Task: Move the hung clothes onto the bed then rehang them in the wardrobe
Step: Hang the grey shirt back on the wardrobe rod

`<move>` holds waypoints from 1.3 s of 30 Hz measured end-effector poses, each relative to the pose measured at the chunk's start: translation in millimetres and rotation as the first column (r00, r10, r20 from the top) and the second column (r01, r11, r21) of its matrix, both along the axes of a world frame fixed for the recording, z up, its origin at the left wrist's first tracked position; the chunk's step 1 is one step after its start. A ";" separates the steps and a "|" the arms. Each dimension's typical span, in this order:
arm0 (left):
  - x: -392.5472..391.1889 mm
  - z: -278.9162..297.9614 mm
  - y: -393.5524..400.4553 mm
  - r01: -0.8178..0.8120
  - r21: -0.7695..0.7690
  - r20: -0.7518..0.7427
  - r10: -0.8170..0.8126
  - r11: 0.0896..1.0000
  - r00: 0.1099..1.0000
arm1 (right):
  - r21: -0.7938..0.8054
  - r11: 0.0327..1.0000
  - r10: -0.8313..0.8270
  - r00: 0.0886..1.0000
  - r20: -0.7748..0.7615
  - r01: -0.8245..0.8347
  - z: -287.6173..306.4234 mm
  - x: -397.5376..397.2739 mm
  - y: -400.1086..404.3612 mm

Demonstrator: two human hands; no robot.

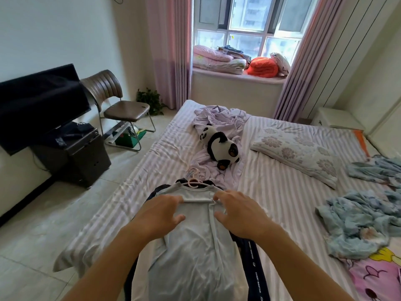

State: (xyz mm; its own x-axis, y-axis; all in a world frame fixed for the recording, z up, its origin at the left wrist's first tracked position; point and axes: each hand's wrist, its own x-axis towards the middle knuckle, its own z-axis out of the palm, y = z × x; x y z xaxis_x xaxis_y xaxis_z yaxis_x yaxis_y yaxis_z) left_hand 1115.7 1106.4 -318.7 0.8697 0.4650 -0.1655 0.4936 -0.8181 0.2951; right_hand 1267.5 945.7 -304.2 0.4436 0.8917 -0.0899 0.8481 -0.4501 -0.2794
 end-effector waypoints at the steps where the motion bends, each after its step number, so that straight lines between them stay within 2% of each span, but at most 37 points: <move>1: 8.7 -3.9 14.4 -0.004 -0.007 -0.002 0.004 1.000 1.000 | 0.006 1.000 -0.010 1.000 0.002 0.010 -2.9 9.5 13.7; 7: 63.3 -43.4 89.8 -0.072 -0.032 0.015 0.073 0.997 0.997 | 0.017 0.994 -0.104 0.994 -0.037 0.104 -35.8 71.8 75.4; 13: 120.9 -103.8 137.8 -0.148 -0.074 0.055 0.152 0.986 0.987 | -0.018 0.988 -0.155 0.987 -0.030 0.155 -93.8 141.9 118.8; 24: 199.7 -240.6 212.9 -0.332 -0.197 -0.119 0.313 0.923 0.942 | -0.081 0.975 -0.217 0.965 -0.146 0.207 -237.2 248.2 208.4; 30: 234.6 -307.1 252.0 -0.363 -0.203 -0.162 0.334 0.909 0.929 | -0.177 0.958 -0.254 0.953 -0.162 0.225 -314.1 289.6 244.7; 36: 261.3 -355.5 265.9 -0.411 -0.248 -0.192 0.372 0.877 0.908 | -0.356 0.910 -0.287 0.942 -0.173 0.212 -375.7 310.1 250.8; 39: 264.2 -370.0 266.5 -0.419 -0.240 -0.212 0.374 0.876 0.903 | -0.361 0.907 -0.304 0.931 -0.201 0.218 -396.3 311.6 248.8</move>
